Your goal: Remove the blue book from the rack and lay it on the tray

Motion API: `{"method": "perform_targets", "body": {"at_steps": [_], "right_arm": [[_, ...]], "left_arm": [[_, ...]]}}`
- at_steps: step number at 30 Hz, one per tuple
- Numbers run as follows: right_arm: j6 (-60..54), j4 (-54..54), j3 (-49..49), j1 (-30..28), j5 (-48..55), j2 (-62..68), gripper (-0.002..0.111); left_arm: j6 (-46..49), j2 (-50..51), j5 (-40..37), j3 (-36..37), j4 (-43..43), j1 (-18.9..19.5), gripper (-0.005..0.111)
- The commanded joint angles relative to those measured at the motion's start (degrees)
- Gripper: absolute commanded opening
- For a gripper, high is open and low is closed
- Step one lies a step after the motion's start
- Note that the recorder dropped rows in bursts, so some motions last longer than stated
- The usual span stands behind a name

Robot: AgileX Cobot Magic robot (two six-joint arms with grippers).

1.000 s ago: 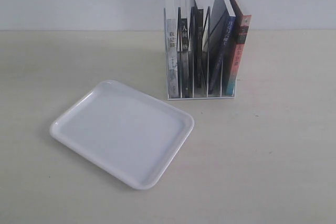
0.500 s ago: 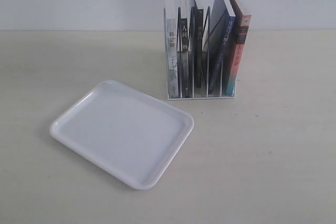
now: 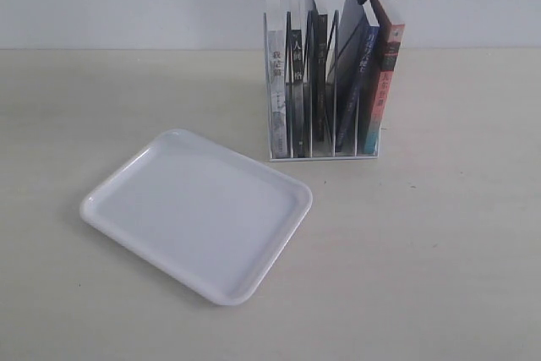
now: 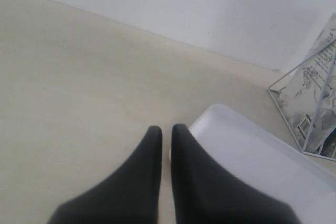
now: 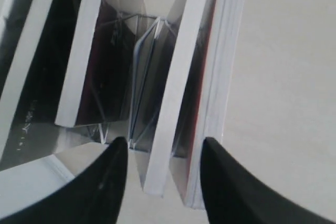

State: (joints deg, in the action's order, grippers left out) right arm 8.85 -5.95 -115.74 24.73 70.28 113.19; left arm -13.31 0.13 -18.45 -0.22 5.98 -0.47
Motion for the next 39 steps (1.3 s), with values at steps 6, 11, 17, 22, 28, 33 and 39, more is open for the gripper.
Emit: {"method": "perform_targets", "body": {"at_steps": [6,11,17,22,28,33,39], "right_arm": [[0.3,2.9,0.2,-0.2,-0.3,0.9,0.043],[0.3,2.9,0.2,-0.2,-0.3,2.2,0.043],[1.2,2.9,0.2,-0.2,-0.3,3.8,0.043],[1.8,2.9,0.2,-0.2,-0.3,4.7,0.043],[3.1,3.8,0.2,-0.2,-0.3,4.7,0.043],[3.4,4.8,0.2,-0.2,-0.3,4.9,0.043],[4.2,5.4,0.2,-0.2,-0.3,6.3,0.042]], "left_arm": [[0.3,-0.1,0.5,0.2,0.3,-0.2,0.006],[0.3,-0.1,0.5,0.2,0.3,-0.2,0.006],[0.3,-0.1,0.5,0.2,0.3,-0.2,0.006],[0.3,-0.1,0.5,0.2,0.3,-0.2,0.006],[0.3,-0.1,0.5,0.2,0.3,-0.2,0.006],[0.3,-0.1,0.5,0.2,0.3,-0.2,0.006],[0.3,-0.1,0.5,0.2,0.3,-0.2,0.006]]}}
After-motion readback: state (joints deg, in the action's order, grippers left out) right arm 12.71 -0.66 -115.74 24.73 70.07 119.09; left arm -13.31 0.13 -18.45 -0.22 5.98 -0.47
